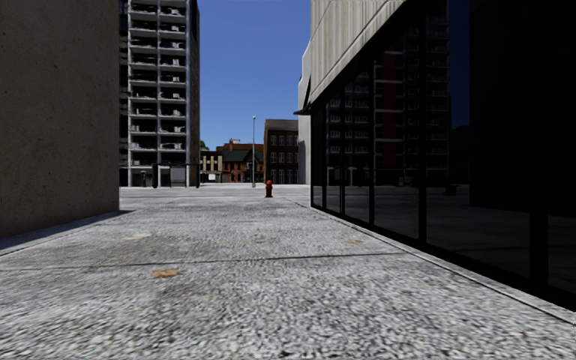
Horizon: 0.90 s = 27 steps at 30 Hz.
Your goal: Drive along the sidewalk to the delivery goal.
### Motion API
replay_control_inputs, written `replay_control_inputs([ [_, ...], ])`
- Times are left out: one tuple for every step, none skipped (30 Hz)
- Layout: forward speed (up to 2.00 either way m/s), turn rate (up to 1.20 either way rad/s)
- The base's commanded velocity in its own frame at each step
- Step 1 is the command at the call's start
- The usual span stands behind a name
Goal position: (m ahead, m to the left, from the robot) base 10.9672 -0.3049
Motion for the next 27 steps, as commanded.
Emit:
replay_control_inputs([
  [1.58, 0.0],
  [1.58, 0.0],
  [1.58, 0.0],
  [1.58, 0.0],
  [1.58, 0.0],
  [1.58, 0.0],
  [1.58, 0.0],
  [1.58, 0.0],
  [1.58, 0.0],
  [1.58, 0.0],
  [1.58, 0.04],
  [1.58, 0.25],
  [1.58, 0.51],
  [1.58, 0.67],
  [1.58, 0.73],
  [1.58, 0.74],
  [1.58, 0.74],
  [1.58, 0.33],
  [1.58, 0.13],
  [1.58, 0.02],
  [1.58, 0.0],
  [1.58, 0.0],
  [1.58, 0.0],
  [1.58, 0.0],
  [1.58, 0.0],
  [1.58, 0.0],
  [1.58, 0.0],
])
